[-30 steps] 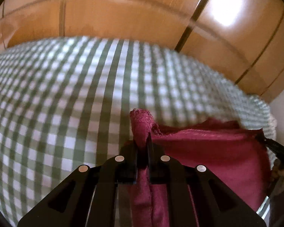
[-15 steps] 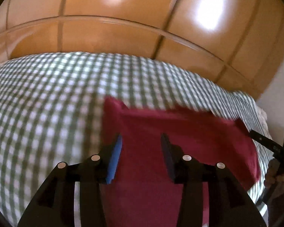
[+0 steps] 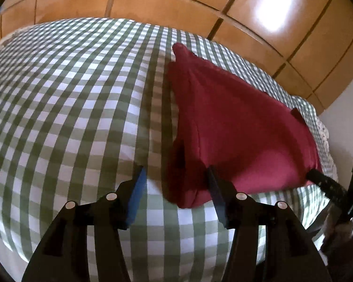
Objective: Fold small clothes
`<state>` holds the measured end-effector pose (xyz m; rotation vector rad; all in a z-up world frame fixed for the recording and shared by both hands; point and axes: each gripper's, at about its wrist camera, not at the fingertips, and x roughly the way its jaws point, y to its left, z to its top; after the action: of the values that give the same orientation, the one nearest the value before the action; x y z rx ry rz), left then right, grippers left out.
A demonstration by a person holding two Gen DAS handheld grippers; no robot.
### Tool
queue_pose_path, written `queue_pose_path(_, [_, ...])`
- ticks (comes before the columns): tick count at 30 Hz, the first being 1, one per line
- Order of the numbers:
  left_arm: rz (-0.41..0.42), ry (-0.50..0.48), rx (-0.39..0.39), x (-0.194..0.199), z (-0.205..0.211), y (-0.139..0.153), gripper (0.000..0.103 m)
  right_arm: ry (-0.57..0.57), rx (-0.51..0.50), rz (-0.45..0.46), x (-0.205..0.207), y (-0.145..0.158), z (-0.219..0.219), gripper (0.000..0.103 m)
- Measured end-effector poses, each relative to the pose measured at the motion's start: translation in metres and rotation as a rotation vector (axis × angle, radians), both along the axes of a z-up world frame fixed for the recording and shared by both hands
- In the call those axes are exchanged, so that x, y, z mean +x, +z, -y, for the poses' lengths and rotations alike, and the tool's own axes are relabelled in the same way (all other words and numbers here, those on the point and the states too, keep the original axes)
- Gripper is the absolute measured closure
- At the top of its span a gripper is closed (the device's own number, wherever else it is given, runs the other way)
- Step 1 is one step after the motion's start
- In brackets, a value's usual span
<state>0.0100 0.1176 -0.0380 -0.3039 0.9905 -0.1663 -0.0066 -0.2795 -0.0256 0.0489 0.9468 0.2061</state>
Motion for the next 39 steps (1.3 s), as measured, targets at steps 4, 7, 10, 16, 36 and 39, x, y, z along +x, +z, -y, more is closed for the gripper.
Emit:
queue_pose_path(4, [-0.011,-0.003,0.071,0.01,-0.003,-0.012,0.052,-0.115,-0.011,-0.039,0.008,-0.021,0.038,0.041])
queue_pose_path(7, [-0.005,0.004,0.126,0.01,0.002,-0.002,0.052,-0.15,0.034,-0.03,0.003,-0.009,0.046,0.049])
queue_pose_path(10, [0.056,0.003,0.082,-0.001,0.001,0.019,0.052,-0.125,0.058,-0.021,-0.006,0.002,0.035,0.046])
queue_pose_path(16, [0.129,-0.085,0.012,-0.013,0.031,0.037,0.052,0.104,0.152,0.016,-0.021,0.019,-0.04,0.046])
queue_pose_path(36, [0.138,-0.233,0.096,0.015,0.089,0.029,0.051,0.085,0.045,0.049,0.109,0.043,-0.052,0.04])
queue_pose_path(39, [0.141,-0.238,0.121,0.023,0.094,0.027,0.038,0.088,-0.035,0.003,0.15,0.027,-0.068,0.043])
